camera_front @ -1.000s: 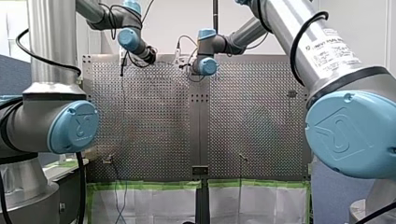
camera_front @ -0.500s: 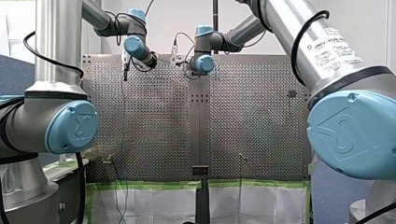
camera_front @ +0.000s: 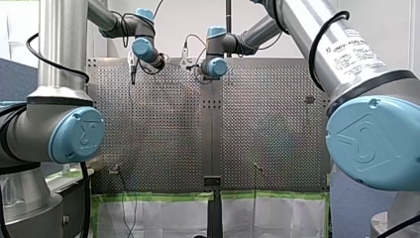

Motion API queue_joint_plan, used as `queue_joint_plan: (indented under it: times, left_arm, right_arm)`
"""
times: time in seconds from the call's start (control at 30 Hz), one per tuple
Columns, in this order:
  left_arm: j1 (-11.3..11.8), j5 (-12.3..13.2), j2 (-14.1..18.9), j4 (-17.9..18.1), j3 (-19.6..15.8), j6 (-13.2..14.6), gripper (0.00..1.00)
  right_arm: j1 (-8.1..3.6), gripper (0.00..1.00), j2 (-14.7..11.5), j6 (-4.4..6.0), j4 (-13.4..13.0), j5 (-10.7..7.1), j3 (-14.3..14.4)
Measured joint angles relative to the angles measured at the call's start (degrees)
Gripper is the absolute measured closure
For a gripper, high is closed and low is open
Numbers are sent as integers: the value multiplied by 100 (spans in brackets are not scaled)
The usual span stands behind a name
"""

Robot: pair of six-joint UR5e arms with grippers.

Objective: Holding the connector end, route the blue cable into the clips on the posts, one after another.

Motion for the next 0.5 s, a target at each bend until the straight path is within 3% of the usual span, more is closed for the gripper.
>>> queue_joint_plan:
  times: [0.1, 0.13, 0.17, 0.2, 0.27, 0.3, 0.37, 0.4, 0.47, 0.5]
  left_arm:
    - [1, -25, 0, 1, 0, 0, 9]
    - [1, -35, 0, 1, 1, -1, 27]
    - [1, -53, 0, 1, 1, -4, 36]
    - [1, -65, 0, 1, 2, -8, 36]
    - [1, -89, 0, 0, 1, -17, 62]
    - [1, -96, 0, 0, 1, -23, 62]
    - [1, -103, -1, 1, 1, -49, 85]
    - [1, -104, -2, 3, 2, -59, 85]
    - [4, -108, -1, 6, 2, -76, 98]
    - [6, -110, -1, 7, 1, -83, 98]
  right_arm:
    - [0, 100, 0, 3, 6, 0, 0]
    - [-1, 100, 0, 4, 7, 0, 0]
    - [-1, 100, 0, 4, 7, 0, -1]
    - [-1, 100, 0, 5, 8, 0, -1]
    - [-4, 100, 0, 5, 11, 1, -1]
    - [-7, 100, 0, 5, 13, 1, -1]
    - [-16, 100, 1, 5, 20, 0, -1]
    - [-20, 100, 2, 5, 24, 1, -1]
    - [-33, 100, 2, 5, 30, 1, -1]
    - [-36, 100, 1, 5, 31, 1, -1]
